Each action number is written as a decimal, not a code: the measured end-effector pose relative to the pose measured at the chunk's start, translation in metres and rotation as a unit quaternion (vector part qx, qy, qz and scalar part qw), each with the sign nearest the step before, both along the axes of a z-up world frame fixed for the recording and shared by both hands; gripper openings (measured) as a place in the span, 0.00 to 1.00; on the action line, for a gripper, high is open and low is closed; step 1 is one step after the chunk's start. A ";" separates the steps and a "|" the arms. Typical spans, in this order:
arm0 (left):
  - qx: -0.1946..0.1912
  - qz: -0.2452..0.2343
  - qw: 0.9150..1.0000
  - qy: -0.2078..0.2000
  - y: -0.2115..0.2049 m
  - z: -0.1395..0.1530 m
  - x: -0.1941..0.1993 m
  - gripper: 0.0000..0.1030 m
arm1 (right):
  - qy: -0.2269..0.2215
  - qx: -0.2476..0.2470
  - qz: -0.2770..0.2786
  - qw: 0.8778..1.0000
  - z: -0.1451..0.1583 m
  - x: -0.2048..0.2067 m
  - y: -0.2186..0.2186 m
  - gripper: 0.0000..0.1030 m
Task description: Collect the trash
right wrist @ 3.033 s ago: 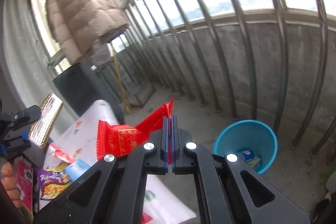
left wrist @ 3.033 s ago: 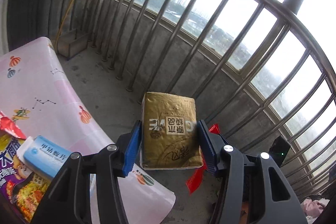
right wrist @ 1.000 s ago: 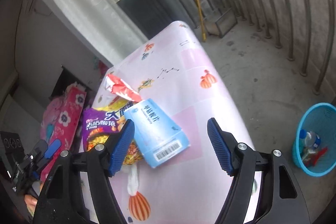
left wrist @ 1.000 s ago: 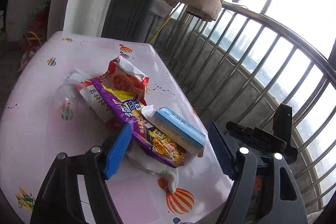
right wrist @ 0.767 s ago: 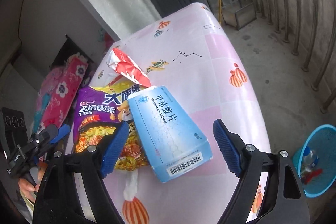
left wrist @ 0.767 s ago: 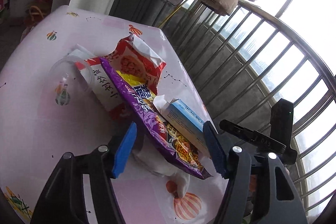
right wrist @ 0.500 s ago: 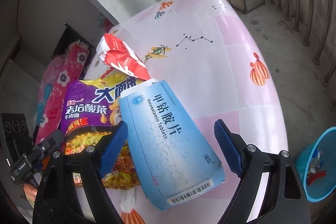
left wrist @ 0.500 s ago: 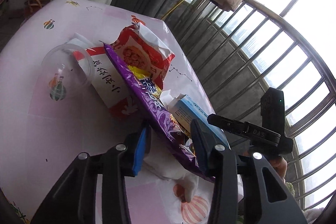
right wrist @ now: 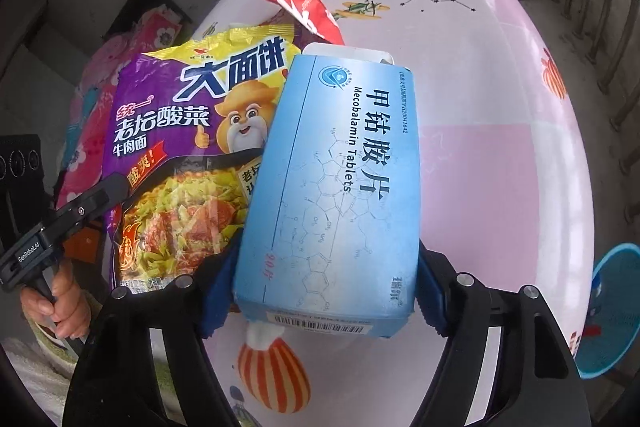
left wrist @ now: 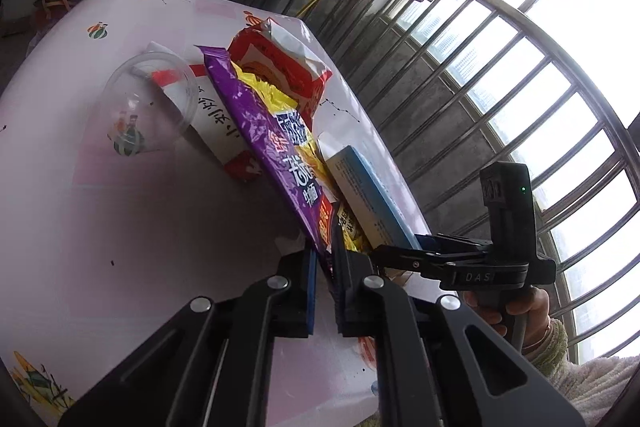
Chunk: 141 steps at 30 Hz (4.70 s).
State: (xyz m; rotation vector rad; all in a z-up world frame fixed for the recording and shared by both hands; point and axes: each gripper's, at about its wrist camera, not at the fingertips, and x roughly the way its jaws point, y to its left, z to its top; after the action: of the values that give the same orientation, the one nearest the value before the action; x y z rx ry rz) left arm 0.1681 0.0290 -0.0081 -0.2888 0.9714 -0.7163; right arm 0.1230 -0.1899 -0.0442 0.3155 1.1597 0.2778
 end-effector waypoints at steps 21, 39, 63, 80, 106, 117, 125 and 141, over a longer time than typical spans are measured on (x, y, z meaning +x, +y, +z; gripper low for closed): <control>-0.007 0.044 0.998 0.047 0.018 -0.025 -0.019 0.25 | 0.000 -0.015 -0.014 1.000 0.002 -0.034 0.010 0.72; 0.107 0.022 0.992 -0.068 -0.016 -0.015 -0.031 0.13 | -0.001 0.022 -0.065 0.998 0.006 -0.025 -0.016 0.80; 0.132 0.027 0.987 -0.083 -0.021 -0.015 -0.034 0.12 | -0.008 0.025 -0.090 0.996 0.001 -0.008 -0.009 0.65; 0.133 0.028 0.987 -0.090 -0.021 -0.012 -0.034 0.12 | -0.039 0.035 -0.107 0.993 0.018 -0.027 -0.022 0.65; 0.089 0.020 0.984 -0.152 -0.020 0.028 -0.062 0.02 | -0.084 0.045 -0.094 0.991 0.040 -0.049 -0.033 0.65; 0.068 0.005 0.979 -0.193 -0.036 0.056 -0.079 0.01 | -0.122 0.056 -0.125 0.983 0.065 -0.082 -0.063 0.65; 0.056 -0.009 0.973 -0.223 -0.049 0.079 -0.089 0.01 | -0.153 0.065 -0.159 0.973 0.086 -0.106 -0.085 0.65; -0.024 -0.196 0.966 -0.169 -0.190 0.114 -0.062 0.01 | -0.240 0.076 -0.400 0.881 0.106 -0.223 -0.204 0.65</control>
State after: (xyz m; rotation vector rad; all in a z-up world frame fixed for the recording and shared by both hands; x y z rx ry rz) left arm 0.1059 -0.1615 0.1058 -0.0105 0.6895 -1.1119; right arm -0.1001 -0.3943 0.0619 0.7865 0.4445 -0.2799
